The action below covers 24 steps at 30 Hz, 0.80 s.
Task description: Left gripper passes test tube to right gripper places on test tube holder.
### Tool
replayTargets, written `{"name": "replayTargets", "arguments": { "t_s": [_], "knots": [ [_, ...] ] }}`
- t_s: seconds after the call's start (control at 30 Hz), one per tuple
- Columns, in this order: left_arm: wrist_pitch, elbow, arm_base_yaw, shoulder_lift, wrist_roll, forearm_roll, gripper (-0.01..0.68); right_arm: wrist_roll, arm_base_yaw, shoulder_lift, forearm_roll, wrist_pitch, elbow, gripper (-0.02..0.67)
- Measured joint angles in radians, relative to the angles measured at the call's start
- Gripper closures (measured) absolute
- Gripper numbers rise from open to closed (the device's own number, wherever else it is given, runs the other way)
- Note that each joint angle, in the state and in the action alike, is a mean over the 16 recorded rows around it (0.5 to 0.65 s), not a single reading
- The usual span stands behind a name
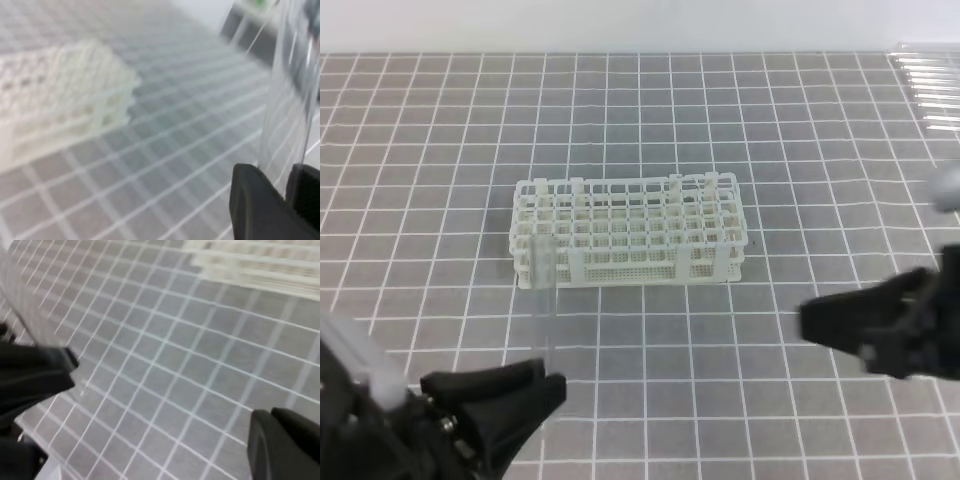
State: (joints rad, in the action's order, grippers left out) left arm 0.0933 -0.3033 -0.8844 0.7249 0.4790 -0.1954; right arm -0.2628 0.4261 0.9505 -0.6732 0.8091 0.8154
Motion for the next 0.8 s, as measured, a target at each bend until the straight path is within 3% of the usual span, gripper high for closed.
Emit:
{"name": "replayTargets", "arguments": {
  "t_s": [0.27,0.43,0.6,0.8],
  "knots": [
    [0.105,0.002,0.003,0.025,0.0,0.024,0.669,0.187,0.338,0.11,0.301,-0.192,0.101,0.65],
    [0.171,0.002,0.014,0.07,-0.018,0.031,0.668,0.299,0.501,0.12,0.514,-0.394,0.086,0.65],
    [0.251,0.002,0.026,0.127,-0.046,0.039,0.666,0.358,0.593,0.103,0.644,-0.641,0.017,0.65],
    [0.331,0.002,0.037,0.182,-0.092,0.049,0.665,0.346,0.629,0.09,0.677,-0.856,-0.064,0.65]
  ]
}}
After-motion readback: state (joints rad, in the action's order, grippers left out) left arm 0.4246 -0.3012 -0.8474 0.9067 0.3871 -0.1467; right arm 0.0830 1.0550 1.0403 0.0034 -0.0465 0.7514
